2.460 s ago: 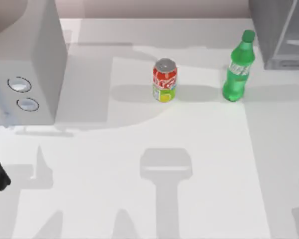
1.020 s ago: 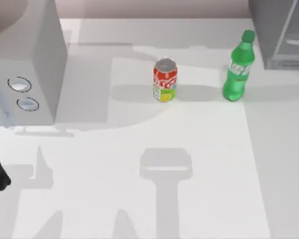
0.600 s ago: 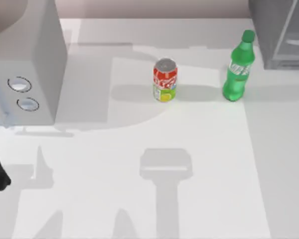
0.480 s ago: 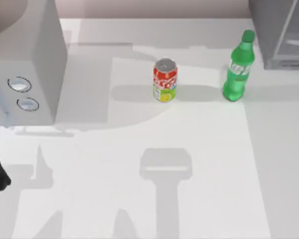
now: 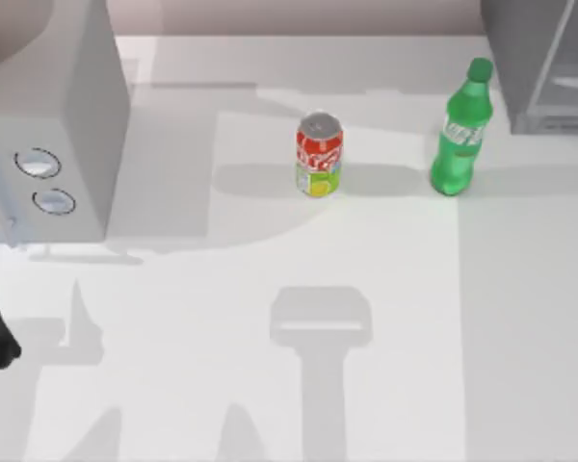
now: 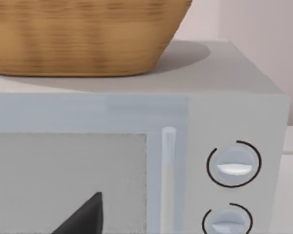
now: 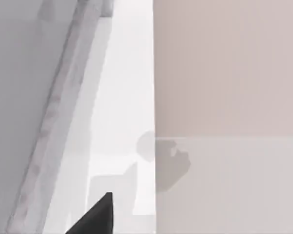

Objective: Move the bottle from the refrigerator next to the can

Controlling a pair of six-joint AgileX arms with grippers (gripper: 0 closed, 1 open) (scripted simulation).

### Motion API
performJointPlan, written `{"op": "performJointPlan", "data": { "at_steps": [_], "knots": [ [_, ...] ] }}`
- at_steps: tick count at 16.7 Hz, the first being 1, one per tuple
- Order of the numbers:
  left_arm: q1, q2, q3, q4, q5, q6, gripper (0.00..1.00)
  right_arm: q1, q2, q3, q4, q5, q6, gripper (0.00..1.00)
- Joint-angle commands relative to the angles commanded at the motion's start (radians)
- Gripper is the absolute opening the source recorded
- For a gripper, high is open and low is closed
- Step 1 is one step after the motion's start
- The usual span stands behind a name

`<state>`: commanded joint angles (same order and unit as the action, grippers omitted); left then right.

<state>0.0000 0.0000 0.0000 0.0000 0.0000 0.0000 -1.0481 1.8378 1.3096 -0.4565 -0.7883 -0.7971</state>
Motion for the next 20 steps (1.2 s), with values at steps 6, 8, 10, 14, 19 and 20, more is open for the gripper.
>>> {"op": "performJointPlan", "data": {
  "at_steps": [6,8,10,14,19,20],
  "knots": [
    [0.0,0.0,0.0,0.0,0.0,0.0,1.0,0.118,-0.004,-0.005,0.147,0.024,0.15,1.0],
    [0.0,0.0,0.0,0.0,0.0,0.0,1.0,0.118,-0.004,-0.005,0.147,0.024,0.15,1.0],
    [0.0,0.0,0.0,0.0,0.0,0.0,1.0,0.108,-0.01,-0.013,0.151,0.024,0.149,1.0],
    [0.0,0.0,0.0,0.0,0.0,0.0,1.0,0.212,-0.032,-0.048,0.199,0.118,0.233,1.0],
    [0.0,0.0,0.0,0.0,0.0,0.0,1.0,0.549,-0.093,-0.15,0.32,0.364,0.448,1.0],
    [0.0,0.0,0.0,0.0,0.0,0.0,1.0,0.628,-0.109,-0.174,0.348,0.421,0.497,1.0]
  ]
}}
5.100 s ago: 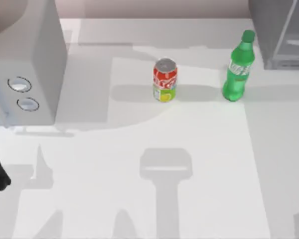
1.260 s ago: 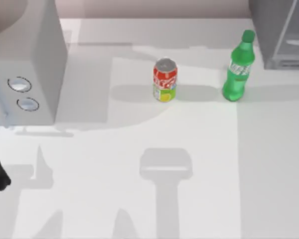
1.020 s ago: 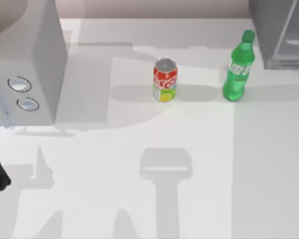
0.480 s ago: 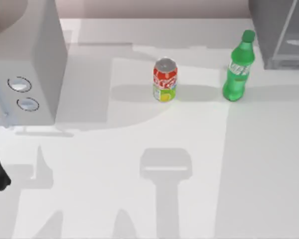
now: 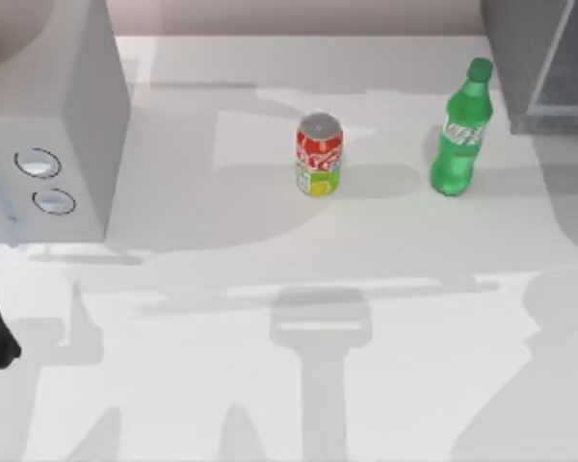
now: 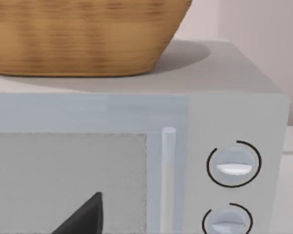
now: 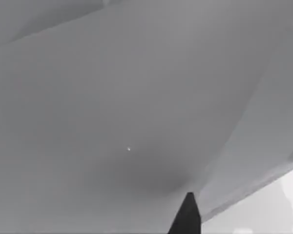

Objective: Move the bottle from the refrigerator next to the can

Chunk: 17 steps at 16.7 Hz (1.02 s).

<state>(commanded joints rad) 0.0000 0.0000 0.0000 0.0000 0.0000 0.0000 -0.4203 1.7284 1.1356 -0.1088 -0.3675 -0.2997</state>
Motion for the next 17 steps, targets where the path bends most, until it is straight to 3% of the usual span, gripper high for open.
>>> {"op": "performJointPlan", "data": {
  "at_steps": [4,7,13,17],
  "knots": [
    [0.0,0.0,0.0,0.0,0.0,0.0,1.0,0.273,-0.067,-0.092,0.104,0.21,0.182,1.0],
    [0.0,0.0,0.0,0.0,0.0,0.0,1.0,0.378,-0.104,-0.135,0.156,0.308,0.27,1.0],
    [0.0,0.0,0.0,0.0,0.0,0.0,1.0,0.378,-0.104,-0.144,0.162,0.33,0.28,1.0],
    [0.0,0.0,0.0,0.0,0.0,0.0,1.0,0.377,-0.021,-0.034,0.148,0.333,0.28,1.0]
  ]
}}
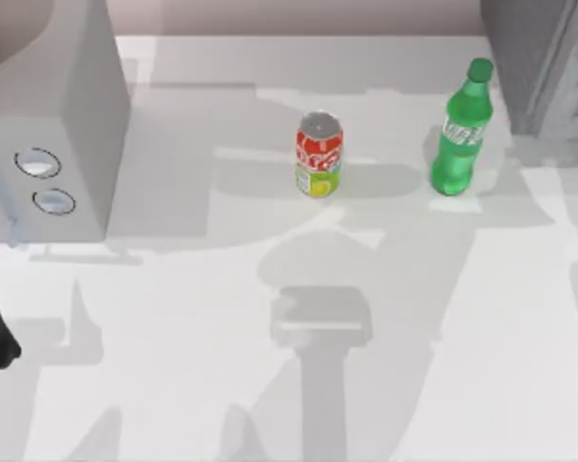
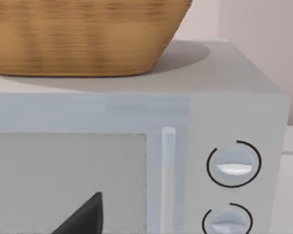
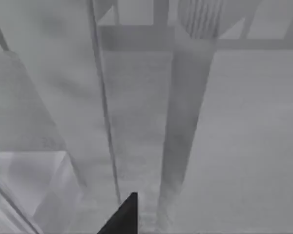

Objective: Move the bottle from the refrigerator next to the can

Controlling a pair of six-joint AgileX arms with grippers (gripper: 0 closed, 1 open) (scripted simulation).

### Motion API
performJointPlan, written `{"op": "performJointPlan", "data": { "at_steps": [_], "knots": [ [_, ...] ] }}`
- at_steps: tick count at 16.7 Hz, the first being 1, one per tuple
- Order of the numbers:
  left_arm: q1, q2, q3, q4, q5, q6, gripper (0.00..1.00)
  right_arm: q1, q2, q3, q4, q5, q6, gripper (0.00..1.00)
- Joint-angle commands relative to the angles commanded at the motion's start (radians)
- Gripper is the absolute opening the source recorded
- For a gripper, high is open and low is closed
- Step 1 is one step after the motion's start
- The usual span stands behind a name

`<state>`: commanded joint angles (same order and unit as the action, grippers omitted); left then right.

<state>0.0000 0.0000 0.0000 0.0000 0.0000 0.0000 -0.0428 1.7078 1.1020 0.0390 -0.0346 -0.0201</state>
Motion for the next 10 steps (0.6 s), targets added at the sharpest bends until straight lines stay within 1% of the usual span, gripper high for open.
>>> {"op": "performJointPlan", "data": {
  "at_steps": [6,10],
  "knots": [
    [0.0,0.0,0.0,0.0,0.0,0.0,1.0,0.002,0.216,0.265,-0.059,0.003,0.003,1.0],
    [0.0,0.0,0.0,0.0,0.0,0.0,1.0,0.003,0.275,0.339,-0.077,0.004,0.004,1.0]
  ]
}}
